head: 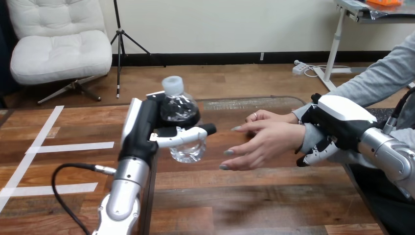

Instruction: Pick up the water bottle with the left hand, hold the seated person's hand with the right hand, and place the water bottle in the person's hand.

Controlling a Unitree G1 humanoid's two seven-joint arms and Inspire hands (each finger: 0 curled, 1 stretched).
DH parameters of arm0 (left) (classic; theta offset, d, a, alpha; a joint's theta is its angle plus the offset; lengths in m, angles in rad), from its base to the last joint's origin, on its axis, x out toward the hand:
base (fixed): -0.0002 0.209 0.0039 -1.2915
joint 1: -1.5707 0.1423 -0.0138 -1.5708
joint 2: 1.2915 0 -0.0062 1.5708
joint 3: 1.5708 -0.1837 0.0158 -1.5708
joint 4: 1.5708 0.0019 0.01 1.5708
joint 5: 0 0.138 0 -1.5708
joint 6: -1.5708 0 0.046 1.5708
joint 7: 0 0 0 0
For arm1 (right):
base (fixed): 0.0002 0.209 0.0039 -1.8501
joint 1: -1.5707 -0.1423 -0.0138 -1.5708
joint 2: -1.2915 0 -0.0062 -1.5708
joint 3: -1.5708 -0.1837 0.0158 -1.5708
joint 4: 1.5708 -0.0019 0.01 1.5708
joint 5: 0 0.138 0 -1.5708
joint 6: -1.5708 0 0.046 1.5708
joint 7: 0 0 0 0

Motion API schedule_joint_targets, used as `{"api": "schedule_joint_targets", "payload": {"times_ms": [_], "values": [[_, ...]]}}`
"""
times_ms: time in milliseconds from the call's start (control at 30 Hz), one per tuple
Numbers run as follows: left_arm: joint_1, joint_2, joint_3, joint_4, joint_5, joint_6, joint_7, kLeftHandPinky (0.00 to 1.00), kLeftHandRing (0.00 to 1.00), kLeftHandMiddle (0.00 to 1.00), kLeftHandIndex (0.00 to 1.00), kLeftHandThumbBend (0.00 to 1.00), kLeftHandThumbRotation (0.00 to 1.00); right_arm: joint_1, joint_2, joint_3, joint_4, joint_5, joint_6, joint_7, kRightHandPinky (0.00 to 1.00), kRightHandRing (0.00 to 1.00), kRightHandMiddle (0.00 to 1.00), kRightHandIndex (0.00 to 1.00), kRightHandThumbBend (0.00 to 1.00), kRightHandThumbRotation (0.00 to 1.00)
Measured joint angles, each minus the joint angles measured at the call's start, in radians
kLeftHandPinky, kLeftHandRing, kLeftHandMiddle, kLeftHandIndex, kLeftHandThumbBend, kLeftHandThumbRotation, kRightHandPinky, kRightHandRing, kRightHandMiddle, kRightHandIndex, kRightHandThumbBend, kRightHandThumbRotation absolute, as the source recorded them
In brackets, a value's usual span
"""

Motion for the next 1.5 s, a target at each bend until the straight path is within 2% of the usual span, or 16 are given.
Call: {"api": "schedule_joint_targets", "payload": {"times_ms": [500, 833, 1500], "values": [[-0.027, -0.037, -0.009, 0.062, -0.011, -0.022, -0.007, 0.29, 0.34, 0.38, 0.38, 0.83, 0.0, 0.0, 0.005, 0.0, -0.014, 0.0, -0.01, 0.003, 0.18, 0.21, 0.26, 0.27, 0.75, 0.0], [-0.055, -0.06, -0.012, 0.126, -0.028, -0.062, -0.025, 0.29, 0.34, 0.38, 0.38, 0.83, 0.0, 0.0, 0.009, 0.0, -0.015, 0.0, -0.011, 0.007, 0.18, 0.22, 0.27, 0.27, 0.75, 0.0], [-0.085, -0.101, -0.047, 0.166, -0.017, -0.066, -0.031, 0.29, 0.34, 0.39, 0.39, 0.85, 0.0, 0.001, 0.017, 0.0, -0.025, 0.001, -0.018, 0.007, 0.18, 0.21, 0.26, 0.27, 0.75, 0.0]]}}
